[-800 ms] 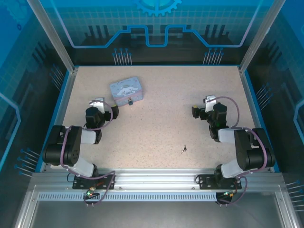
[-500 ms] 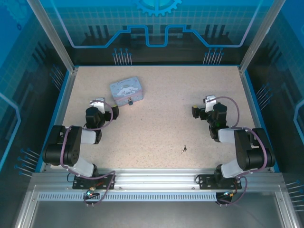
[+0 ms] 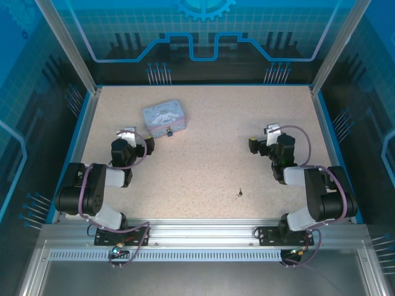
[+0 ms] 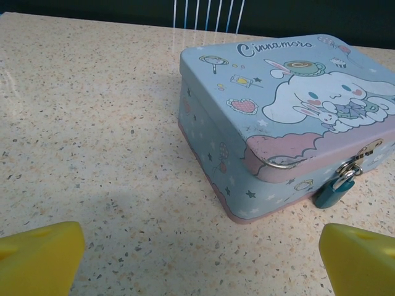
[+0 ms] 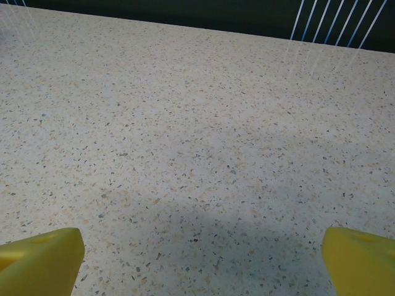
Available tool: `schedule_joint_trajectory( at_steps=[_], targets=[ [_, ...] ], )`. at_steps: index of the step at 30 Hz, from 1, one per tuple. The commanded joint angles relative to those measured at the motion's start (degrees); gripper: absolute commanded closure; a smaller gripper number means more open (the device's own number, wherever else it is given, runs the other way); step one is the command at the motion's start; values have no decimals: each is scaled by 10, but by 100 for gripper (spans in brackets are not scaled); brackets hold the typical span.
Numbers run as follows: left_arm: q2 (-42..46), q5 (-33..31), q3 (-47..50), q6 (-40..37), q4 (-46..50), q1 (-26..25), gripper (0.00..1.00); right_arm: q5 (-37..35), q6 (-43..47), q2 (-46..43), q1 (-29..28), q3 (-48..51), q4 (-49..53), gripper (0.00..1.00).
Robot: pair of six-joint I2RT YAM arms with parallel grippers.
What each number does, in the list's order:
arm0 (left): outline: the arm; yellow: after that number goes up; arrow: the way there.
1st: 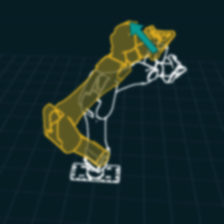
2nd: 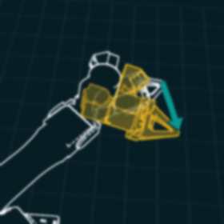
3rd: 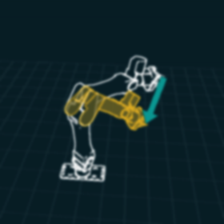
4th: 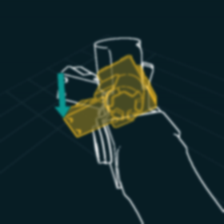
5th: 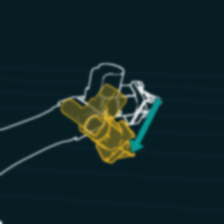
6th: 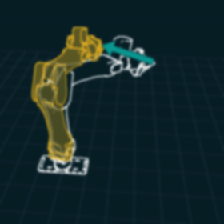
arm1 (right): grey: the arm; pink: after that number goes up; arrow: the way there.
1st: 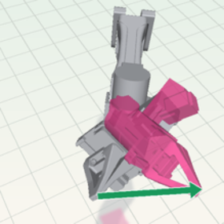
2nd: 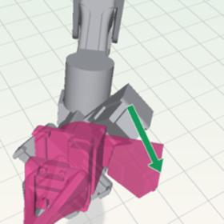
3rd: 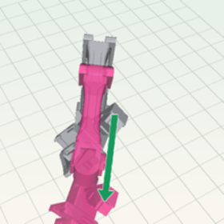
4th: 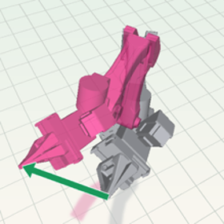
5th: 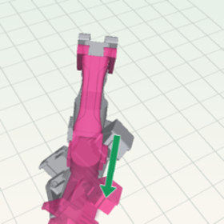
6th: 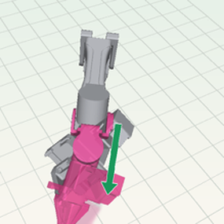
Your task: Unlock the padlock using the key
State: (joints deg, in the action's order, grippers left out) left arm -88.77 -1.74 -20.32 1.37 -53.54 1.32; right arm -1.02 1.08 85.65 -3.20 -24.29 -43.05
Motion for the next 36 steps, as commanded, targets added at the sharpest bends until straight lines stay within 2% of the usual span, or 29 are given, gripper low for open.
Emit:
schedule_joint_trajectory(
  at_steps=[1,4,8,11,14,15,18,23,27,32,36],
  targets=[
    [38,-26,30,5,-48,-1,1,2,-9,3,9,-6,3,0],
    [109,-47,27,11,24,-1,1,-9,-25,-31,19,-42,98,0],
    [209,-88,-70,70,291,2,1,-1,-47,-81,32,-94,242,0],
    [211,-112,-161,154,452,18,1,3,-82,-125,31,-109,323,0],
    [160,-46,-247,225,546,48,1,36,-145,-177,28,-116,391,0],
    [132,-3,-277,235,568,55,1,64,-158,-191,27,-111,395,0],
    [48,50,-366,261,635,56,1,107,-208,-234,1,-98,415,0],
    [-51,89,-422,301,632,56,1,97,-245,-275,-48,-99,487,0],
    [-113,113,-451,313,623,54,2,66,-249,-320,-79,-82,507,0],
    [-154,150,-465,319,586,45,2,37,-247,-366,-84,-64,529,0],
    [-183,155,-493,310,594,36,2,24,-245,-386,-83,-62,550,0]
  ],
)
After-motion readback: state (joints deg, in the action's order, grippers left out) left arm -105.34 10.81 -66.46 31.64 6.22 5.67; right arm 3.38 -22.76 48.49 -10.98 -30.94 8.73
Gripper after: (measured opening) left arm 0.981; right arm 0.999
